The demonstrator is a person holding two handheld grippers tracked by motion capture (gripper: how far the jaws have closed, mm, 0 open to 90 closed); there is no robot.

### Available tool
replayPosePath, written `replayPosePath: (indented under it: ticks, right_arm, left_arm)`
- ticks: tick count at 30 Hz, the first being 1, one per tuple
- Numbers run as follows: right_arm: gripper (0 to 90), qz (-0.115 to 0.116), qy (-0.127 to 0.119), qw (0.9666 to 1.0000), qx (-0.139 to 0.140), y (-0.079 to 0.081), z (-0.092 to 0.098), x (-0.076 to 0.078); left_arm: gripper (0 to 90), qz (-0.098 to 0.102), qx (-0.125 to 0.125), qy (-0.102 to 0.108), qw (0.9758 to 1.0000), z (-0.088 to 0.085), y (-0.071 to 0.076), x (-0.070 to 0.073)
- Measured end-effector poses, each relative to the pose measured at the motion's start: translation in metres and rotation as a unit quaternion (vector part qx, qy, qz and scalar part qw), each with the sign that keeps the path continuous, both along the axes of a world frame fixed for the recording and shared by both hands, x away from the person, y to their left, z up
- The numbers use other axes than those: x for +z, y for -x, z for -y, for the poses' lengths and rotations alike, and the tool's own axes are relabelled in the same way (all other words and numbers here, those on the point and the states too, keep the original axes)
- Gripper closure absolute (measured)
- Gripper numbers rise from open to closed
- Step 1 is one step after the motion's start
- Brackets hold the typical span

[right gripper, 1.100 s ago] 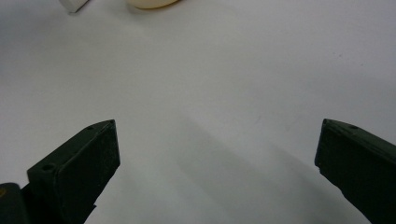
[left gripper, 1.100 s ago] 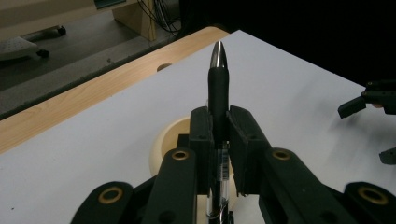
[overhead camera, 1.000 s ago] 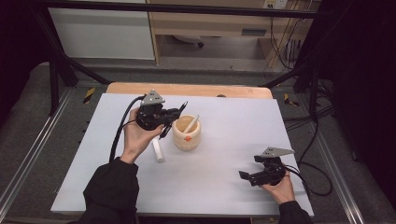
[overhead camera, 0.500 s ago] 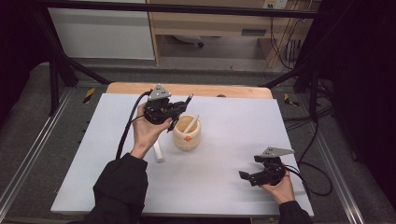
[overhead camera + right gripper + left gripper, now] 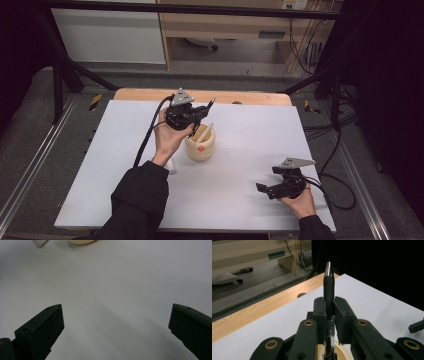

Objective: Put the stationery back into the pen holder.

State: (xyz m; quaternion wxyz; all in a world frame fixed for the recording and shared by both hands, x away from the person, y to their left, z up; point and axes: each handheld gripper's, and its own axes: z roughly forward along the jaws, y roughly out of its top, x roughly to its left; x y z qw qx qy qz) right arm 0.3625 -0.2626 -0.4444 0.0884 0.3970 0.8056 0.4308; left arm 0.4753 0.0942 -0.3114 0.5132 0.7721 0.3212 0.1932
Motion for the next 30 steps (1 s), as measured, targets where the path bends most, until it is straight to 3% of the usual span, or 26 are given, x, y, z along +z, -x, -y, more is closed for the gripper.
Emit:
replayPosePath:
  ticks: [15,24,30]
  right_arm:
    - [0.7,-0.001,0.001,1.0000,0.002,0.000,0.000,0.000]
    - [0.7,0.000,0.000,1.0000,0.002,0.000,0.000,0.000]
    - [0.7,-0.001,0.000,1.0000,0.002,0.000,0.000,0.000]
  left_arm:
    - [79.5,-0.005,0.001,-0.008,1.0000,0.014,-0.019,-0.020]
    - [79.5,-0.011,-0.001,-0.017,0.9998,0.015,-0.022,-0.033]
    - [79.5,-0.013,-0.002,-0.012,0.9998,0.013,-0.020,-0.041]
